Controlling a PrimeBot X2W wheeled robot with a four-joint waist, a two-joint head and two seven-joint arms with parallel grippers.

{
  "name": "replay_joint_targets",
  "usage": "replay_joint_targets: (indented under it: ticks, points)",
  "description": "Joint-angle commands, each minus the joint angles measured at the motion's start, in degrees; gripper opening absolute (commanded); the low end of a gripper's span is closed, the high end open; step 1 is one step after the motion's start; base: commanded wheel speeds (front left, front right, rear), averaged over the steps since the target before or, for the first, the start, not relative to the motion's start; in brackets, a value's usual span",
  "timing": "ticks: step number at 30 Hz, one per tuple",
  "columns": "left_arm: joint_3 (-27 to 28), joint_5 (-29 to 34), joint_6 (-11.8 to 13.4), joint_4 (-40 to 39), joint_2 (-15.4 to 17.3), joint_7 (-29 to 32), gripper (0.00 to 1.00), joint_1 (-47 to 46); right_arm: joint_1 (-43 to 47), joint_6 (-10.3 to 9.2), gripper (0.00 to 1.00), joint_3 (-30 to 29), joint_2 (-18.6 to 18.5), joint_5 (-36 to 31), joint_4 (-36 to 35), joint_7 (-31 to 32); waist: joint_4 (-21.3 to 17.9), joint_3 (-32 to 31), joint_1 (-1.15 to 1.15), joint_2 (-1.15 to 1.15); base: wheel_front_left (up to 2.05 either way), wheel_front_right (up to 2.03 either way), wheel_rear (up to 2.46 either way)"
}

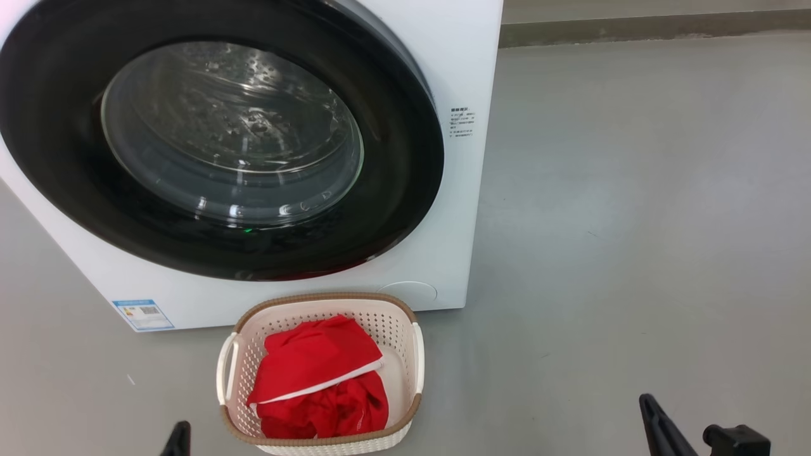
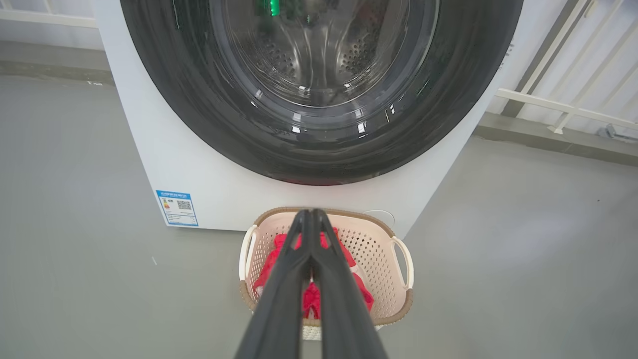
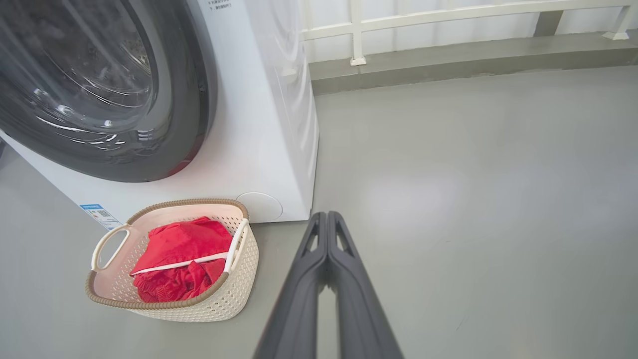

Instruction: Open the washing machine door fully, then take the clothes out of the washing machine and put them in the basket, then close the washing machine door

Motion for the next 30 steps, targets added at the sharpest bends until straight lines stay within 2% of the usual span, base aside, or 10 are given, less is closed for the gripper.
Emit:
replay_joint_targets:
  ticks: [1,8,12,30]
  points:
    - [0.0,-0.1,0.0,-0.1,0.0,0.0,0.0,0.0,0.0,0.0,0.0,0.0,0.0,0.1,-0.1,0.0,0.0,0.0,0.0,0.0,0.0,0.0,0.0]
    - [0.3,-4.1,0.0,-0.4,-0.2,1.2,0.0,-0.6,-0.6,-0.01,0.0,-0.3,-0.1,4.4,-0.7,1.3,0.1,-0.2,0.14,0.0,0.0,0.0,0.0]
    - [0.4,-6.5,0.0,-0.5,-0.4,1.9,0.0,-1.0,-1.0,-0.02,0.0,-0.4,-0.1,6.8,-0.9,1.9,0.1,-0.1,0.01,0.0,0.0,0.0,0.0]
    - [0.9,-16.9,0.0,-1.1,-1.0,4.8,0.0,-2.6,-2.8,-0.05,0.0,-0.9,-0.2,17.7,-2.2,4.9,0.3,-0.1,0.0,0.0,0.0,0.0,0.0]
